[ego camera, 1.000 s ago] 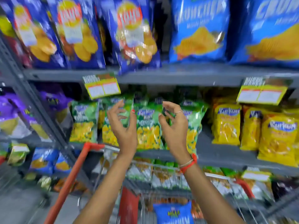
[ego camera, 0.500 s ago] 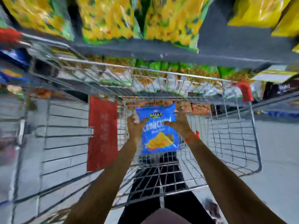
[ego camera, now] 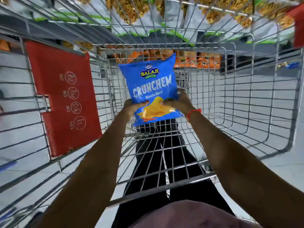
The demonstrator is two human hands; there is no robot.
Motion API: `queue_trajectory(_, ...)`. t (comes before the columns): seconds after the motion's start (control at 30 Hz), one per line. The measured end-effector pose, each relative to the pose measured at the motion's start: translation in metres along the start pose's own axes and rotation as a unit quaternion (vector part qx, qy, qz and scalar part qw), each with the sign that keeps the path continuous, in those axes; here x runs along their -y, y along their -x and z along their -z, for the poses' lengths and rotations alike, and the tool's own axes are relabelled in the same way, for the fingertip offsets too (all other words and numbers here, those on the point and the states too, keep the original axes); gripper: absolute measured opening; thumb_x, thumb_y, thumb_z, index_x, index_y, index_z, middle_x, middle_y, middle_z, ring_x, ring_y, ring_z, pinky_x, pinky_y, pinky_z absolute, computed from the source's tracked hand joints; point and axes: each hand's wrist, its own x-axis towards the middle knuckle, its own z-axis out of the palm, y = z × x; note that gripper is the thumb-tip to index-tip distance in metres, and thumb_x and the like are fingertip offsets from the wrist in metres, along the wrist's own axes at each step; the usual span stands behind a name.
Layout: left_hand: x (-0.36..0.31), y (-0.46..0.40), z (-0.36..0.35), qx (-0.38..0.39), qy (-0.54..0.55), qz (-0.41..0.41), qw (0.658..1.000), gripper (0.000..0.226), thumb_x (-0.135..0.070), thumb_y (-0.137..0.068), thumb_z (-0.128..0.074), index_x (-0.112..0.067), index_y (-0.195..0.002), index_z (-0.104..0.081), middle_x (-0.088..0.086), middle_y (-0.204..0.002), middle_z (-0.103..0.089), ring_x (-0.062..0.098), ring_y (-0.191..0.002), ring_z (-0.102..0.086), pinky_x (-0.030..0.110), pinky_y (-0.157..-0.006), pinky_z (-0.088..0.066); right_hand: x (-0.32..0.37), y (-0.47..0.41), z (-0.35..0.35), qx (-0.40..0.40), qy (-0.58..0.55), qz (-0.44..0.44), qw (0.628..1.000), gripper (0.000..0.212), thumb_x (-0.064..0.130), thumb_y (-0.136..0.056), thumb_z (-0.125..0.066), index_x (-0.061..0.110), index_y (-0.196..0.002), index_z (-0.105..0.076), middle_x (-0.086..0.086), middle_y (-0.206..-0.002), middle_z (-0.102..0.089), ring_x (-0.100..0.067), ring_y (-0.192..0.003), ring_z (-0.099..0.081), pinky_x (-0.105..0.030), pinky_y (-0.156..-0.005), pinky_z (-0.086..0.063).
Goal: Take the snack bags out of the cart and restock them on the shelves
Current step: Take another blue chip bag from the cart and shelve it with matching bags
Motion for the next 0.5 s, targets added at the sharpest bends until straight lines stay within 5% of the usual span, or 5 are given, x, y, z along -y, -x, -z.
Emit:
queue_trajectory(0.17,-0.014,0.029,-0.011,-0.016,-0.02,-0.058,0.998,0.04,-0.002,-0.071,-0.075,0.006,-0.109,-0.063,0.013,-0.105,-0.068,-0.006,-0.059,-0.066,0.007,-0.055,-0.051,0.049,0.058,0.008,0.045,0.0,0.011,0.999,0.074,0.005,-0.066,-0.083,0.002,-0.128,-0.044,-0.011,-0.122,-0.062,-0.026,-0.105,-0.063,-0.039,-0.089,-0.053)
queue_trajectory(0.27,-0.028,0.059,-0.007,0.008,0.004,-0.089,0.996,0.044,0.007,-0.072,-0.07,0.01,-0.115,-0.059,0.024,-0.117,-0.064,0.017,-0.088,-0.071,0.03,-0.086,-0.056,0.059,0.086,0.015,0.056,-0.018,0.026,0.998,0.093,0.021,-0.051,-0.091,0.006,-0.13,-0.044,-0.009,-0.124,-0.063,-0.022,-0.106,-0.064,-0.044,-0.097,-0.052)
queue_trajectory(0.33,-0.04,0.082,-0.001,-0.001,0.007,-0.115,0.993,0.048,0.008,-0.07,-0.072,0.006,-0.116,-0.059,0.019,-0.118,-0.063,0.021,-0.089,-0.069,0.039,-0.09,-0.053,0.065,0.101,0.016,0.066,-0.03,0.047,0.996,0.097,0.025,-0.045,-0.091,0.009,-0.129,-0.046,-0.008,-0.122,-0.065,-0.02,-0.102,-0.067,-0.042,-0.091,-0.057)
queue_trajectory(0.43,-0.053,0.123,0.012,-0.024,0.027,-0.151,0.988,0.053,0.004,-0.067,-0.076,0.004,-0.116,-0.058,0.018,-0.113,-0.064,0.024,-0.096,-0.067,0.03,-0.076,-0.056,0.09,0.152,0.012,0.068,-0.029,0.101,0.992,0.057,0.007,-0.067,-0.082,0.011,-0.118,-0.057,0.004,-0.105,-0.072,-0.01,-0.088,-0.07,-0.023,-0.071,-0.06)
queue_trajectory(0.5,-0.061,0.15,0.025,-0.01,0.045,-0.196,0.979,0.065,-0.008,-0.059,-0.084,0.001,-0.117,-0.057,0.017,-0.111,-0.065,0.02,-0.093,-0.07,0.034,-0.08,-0.055,0.102,0.182,0.006,0.075,-0.029,0.135,0.988,0.039,0.001,-0.077,-0.073,0.02,-0.109,-0.06,0.006,-0.107,-0.068,-0.014,-0.095,-0.065,-0.033,-0.087,-0.057)
